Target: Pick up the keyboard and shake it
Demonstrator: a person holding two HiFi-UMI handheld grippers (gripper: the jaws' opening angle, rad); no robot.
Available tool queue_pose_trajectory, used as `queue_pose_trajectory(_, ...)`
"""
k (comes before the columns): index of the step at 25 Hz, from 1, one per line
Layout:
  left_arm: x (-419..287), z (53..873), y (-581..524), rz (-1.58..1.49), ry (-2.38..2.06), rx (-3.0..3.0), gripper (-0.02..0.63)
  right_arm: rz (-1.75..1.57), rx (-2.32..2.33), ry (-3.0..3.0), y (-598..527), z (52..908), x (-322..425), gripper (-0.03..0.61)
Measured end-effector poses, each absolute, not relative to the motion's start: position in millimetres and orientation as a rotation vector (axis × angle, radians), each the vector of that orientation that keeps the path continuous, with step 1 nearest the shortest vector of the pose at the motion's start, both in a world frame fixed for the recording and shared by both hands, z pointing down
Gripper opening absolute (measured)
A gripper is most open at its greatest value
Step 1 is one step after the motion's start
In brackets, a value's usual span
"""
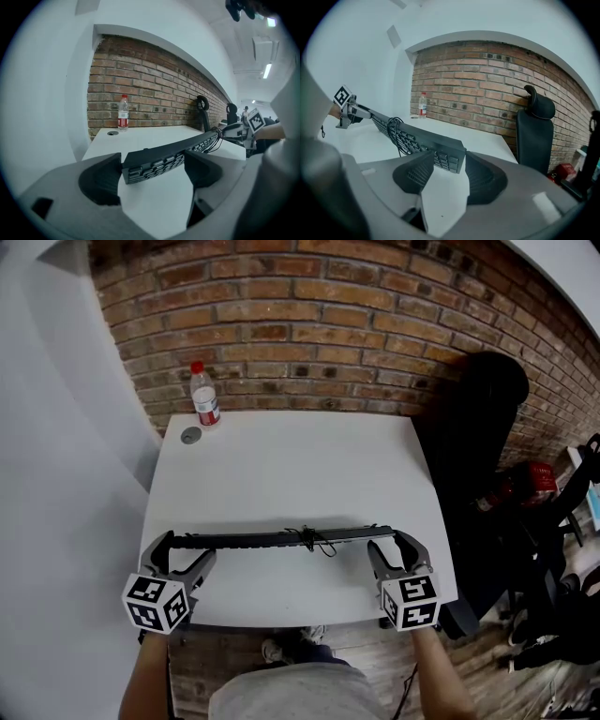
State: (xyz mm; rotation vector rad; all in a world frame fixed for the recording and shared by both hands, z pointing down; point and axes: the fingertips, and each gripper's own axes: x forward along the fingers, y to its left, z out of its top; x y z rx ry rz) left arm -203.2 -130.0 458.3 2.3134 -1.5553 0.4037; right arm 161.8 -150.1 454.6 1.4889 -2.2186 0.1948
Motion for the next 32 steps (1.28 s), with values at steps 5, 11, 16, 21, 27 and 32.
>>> queue_pose_trajectory(5,-203.7,460.6,-126.2,0.413,-1.566,2.304,0.413,0.166,1.473,-2.198,-143.7,457.8,162.7,0.211)
queue_pose_trajectory(11,-203.2,463.5,-121.8,0.412,-1.567,2.295,0.413,0.090,1.475,-2.129,-142.2,462.4,165.0,0.199)
queue_pose_trajectory(16,-202.3,465.6,-118.9,0.422,-1.560,2.295,0.413,0.058,1.467,-2.090,-142.2,462.6,166.1,0.201)
queue_pose_trajectory(21,-201.3,469.2,-113.5,0.442,-1.554,2.300,0.413,-0.055,1.417,-2.046,-137.9,461.3,165.4,0.198)
queue_pose_trajectory(27,-201.0,477.1,-103.3,0.489,-1.532,2.308,0.411,-0.142,1.368,-2.014,-125.8,466.6,168.6,0.157)
queue_pose_trajectory(32,-200.9,485.8,-98.3,0.540,-1.515,2.307,0.410,-0.156,1.347,-1.997,-119.3,474.1,170.8,0.124)
